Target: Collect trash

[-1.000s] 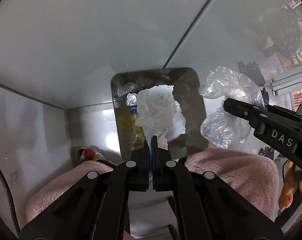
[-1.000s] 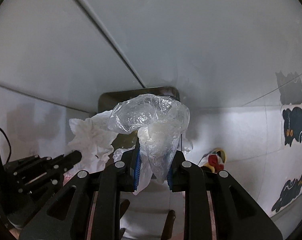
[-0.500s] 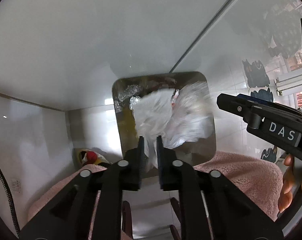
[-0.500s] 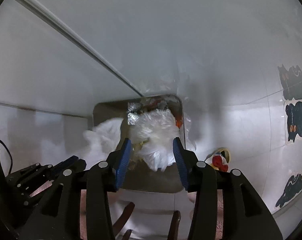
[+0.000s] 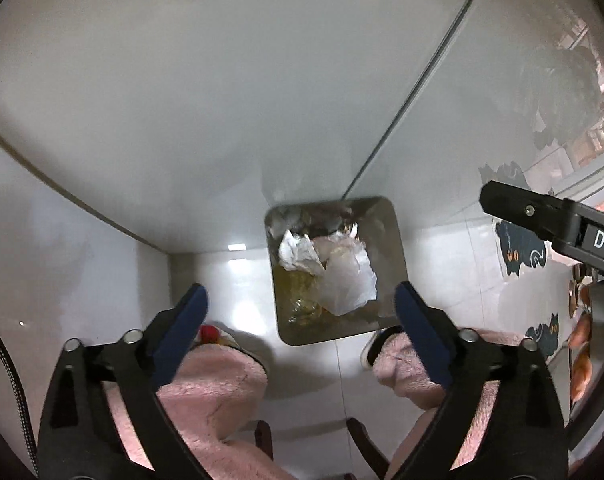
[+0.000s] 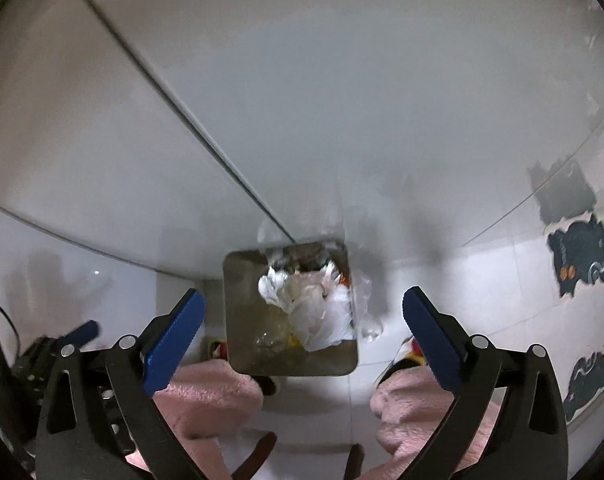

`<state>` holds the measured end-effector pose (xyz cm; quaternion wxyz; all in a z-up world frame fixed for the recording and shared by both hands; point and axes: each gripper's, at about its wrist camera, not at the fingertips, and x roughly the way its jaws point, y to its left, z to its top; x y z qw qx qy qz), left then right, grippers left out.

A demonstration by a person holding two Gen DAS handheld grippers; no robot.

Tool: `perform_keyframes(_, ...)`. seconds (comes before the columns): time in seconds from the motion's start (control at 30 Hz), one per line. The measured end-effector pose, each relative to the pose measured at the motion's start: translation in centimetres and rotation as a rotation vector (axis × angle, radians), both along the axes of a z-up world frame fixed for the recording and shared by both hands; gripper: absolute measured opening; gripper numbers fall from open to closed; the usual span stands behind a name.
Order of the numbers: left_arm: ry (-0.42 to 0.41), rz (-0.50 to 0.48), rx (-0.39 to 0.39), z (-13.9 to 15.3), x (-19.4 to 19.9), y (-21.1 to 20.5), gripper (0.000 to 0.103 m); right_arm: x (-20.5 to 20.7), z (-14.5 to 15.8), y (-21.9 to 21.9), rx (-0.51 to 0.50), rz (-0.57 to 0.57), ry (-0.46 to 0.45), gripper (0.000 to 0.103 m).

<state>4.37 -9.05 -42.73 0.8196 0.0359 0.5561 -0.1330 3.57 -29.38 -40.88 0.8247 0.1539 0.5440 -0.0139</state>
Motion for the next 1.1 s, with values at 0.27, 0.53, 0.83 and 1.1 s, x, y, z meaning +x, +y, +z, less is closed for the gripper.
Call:
perform_keyframes(0.27,-0.158,0.014,0.013,8.6,-3.6,2.4,0.095,-4.1,8.5,1.6,-0.082,0.017,-0.162,0.100)
perform_keyframes(0.53,-0.289,0.046,-0.019,16.5,-6.5,4.3,0.095,-8.1,17.1,3.2,-0.104,0.014,-0.315,0.100)
perform_keyframes(0.83,-0.476,0.081,-0.073,25.3,-11.5,5.6,0.095,-12.7,25.0,4.3,-0.128,0.032,-0.504,0.100)
perform_keyframes(1.1,-0.610,0.122,-0.054,30.5,-15.5,6.9,0.095,-17.2,31.0,5.1,-0.236,-0.022,-0.662,0.100)
